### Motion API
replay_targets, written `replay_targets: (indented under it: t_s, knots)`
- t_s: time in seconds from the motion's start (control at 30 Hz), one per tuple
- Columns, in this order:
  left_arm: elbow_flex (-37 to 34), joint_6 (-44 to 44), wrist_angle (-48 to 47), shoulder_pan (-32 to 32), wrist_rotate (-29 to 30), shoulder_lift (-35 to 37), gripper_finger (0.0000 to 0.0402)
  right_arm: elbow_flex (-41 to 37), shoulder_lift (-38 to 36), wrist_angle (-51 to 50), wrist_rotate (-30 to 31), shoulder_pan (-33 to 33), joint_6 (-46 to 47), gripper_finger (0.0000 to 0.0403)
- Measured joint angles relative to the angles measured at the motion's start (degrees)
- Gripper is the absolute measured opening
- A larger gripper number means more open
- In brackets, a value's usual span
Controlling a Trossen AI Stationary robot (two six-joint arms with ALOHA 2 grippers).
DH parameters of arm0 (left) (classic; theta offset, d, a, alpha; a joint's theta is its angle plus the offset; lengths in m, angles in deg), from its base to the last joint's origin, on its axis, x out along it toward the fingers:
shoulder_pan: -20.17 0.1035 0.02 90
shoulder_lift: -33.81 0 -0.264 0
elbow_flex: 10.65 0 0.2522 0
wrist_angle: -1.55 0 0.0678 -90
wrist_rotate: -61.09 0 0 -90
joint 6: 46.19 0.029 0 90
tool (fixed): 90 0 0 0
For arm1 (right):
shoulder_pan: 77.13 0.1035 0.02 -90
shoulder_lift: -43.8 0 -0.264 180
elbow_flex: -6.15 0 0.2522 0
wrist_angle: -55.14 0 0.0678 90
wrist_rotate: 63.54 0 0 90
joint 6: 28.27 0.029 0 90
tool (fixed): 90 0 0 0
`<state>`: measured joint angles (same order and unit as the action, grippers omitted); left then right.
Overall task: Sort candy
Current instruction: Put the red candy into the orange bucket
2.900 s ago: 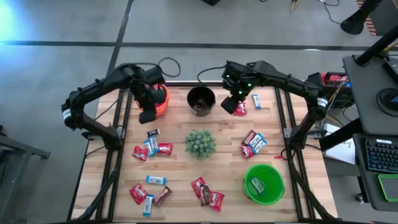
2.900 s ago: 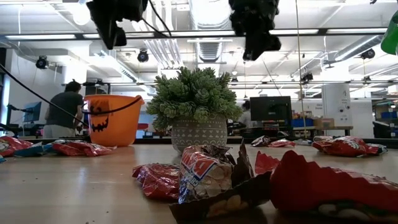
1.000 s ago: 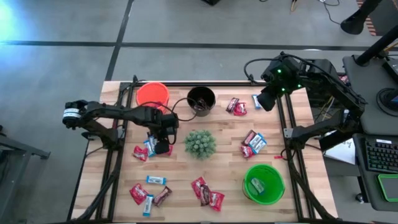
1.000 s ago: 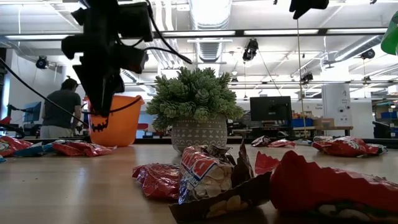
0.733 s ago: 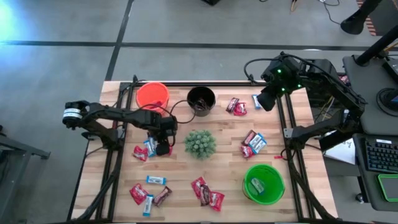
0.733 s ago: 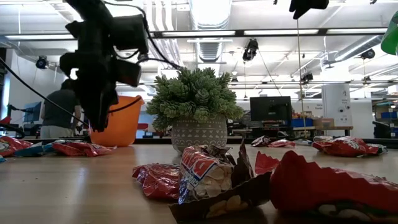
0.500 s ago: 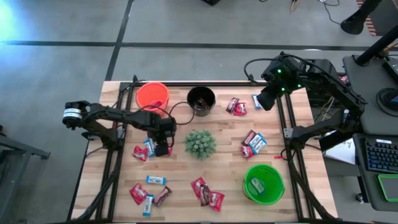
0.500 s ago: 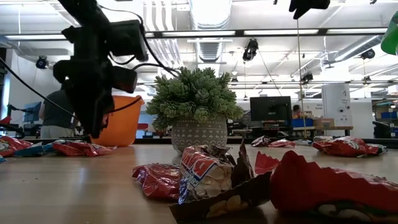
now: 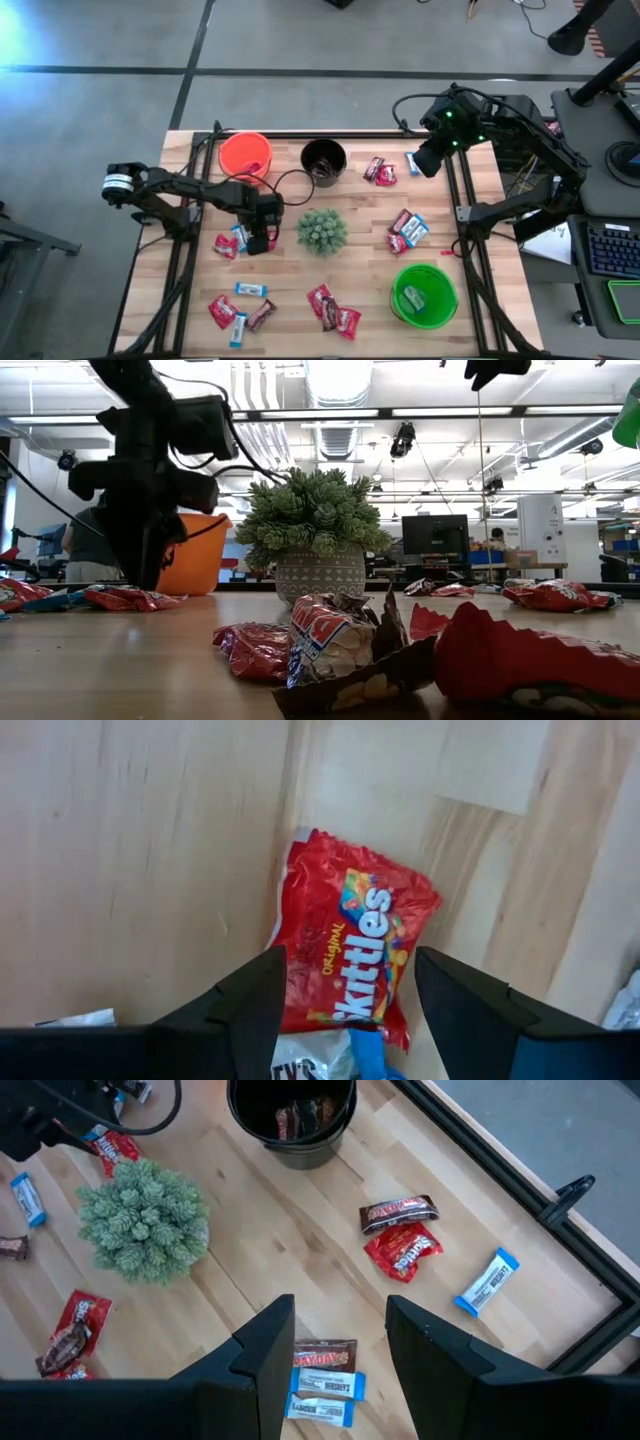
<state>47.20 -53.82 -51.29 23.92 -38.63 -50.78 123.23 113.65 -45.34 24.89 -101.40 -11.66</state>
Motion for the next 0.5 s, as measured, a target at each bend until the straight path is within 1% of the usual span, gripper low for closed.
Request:
replay_targets:
  t_s: [0.17, 0.33, 0.4, 0.5]
  knots:
    - [0.0, 0.3, 2.1, 0.0, 0.0, -3.4, 0.0204, 0.0, 0.0, 0.0, 0.0, 0.0, 0.0, 0.0151]
    - [0.3, -0.4, 2.1, 0.0, 0.0, -7.4, 0.0202, 0.0, 0.0, 0.0, -0.1, 0.0, 0.0, 0.015]
    - [0.4, -1.2, 2.1, 0.0, 0.1, -8.1, 0.0193, 0.0, 0.0, 0.0, -0.1, 0.0, 0.0, 0.015]
    - [0.3, -1.8, 2.2, 0.0, 0.3, -7.9, 0.016, 0.0, 0.0, 0.0, -0.1, 0.0, -0.1, 0.0151]
